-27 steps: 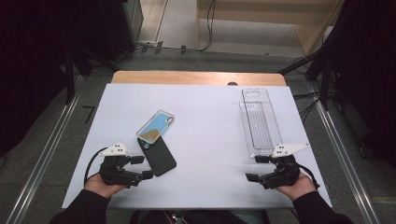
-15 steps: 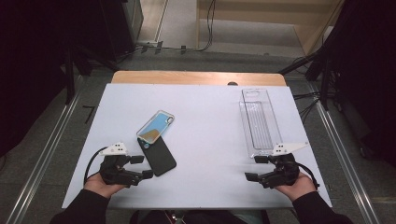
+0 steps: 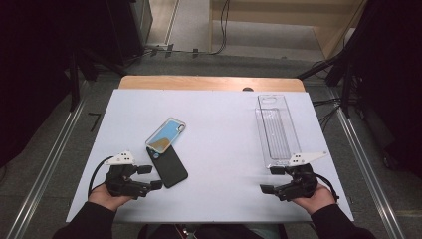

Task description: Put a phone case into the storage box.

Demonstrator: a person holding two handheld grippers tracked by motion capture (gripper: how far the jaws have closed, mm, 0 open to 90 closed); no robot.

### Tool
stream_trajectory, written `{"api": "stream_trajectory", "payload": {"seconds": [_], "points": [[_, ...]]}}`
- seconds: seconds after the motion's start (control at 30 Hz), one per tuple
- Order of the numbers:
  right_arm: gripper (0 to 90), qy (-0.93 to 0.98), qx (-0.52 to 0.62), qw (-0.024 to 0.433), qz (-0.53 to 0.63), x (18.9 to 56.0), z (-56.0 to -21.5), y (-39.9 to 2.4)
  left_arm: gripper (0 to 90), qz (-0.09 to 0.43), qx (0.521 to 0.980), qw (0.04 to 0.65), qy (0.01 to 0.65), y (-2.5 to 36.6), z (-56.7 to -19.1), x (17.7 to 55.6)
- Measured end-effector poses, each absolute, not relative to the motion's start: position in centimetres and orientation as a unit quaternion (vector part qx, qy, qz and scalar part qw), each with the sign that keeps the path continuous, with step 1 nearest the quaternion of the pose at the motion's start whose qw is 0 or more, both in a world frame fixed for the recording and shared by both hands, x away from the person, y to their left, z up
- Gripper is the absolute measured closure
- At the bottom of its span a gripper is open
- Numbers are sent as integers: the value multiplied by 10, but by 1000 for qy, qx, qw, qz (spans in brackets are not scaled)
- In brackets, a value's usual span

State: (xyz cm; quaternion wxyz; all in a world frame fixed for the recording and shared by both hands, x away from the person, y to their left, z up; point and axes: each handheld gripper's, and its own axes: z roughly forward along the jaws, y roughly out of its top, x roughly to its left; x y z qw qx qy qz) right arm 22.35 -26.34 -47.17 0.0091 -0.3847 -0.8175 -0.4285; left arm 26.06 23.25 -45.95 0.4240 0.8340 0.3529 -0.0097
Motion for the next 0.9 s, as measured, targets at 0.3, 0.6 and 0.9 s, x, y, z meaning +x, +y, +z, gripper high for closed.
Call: {"api": "stream_trajectory", "payload": {"seconds": [0.3,0.6,0.9], "points": [[143,-820,-382,17,-427,224,-473,-261,222,-6,831,427,357,232,-457,260],[143,-822,-380,21,-424,225,-474,-259,220,4,826,426,370,231,-455,261],[143,-820,-384,20,-423,225,-474,-260,179,32,816,432,384,232,-451,265]]}}
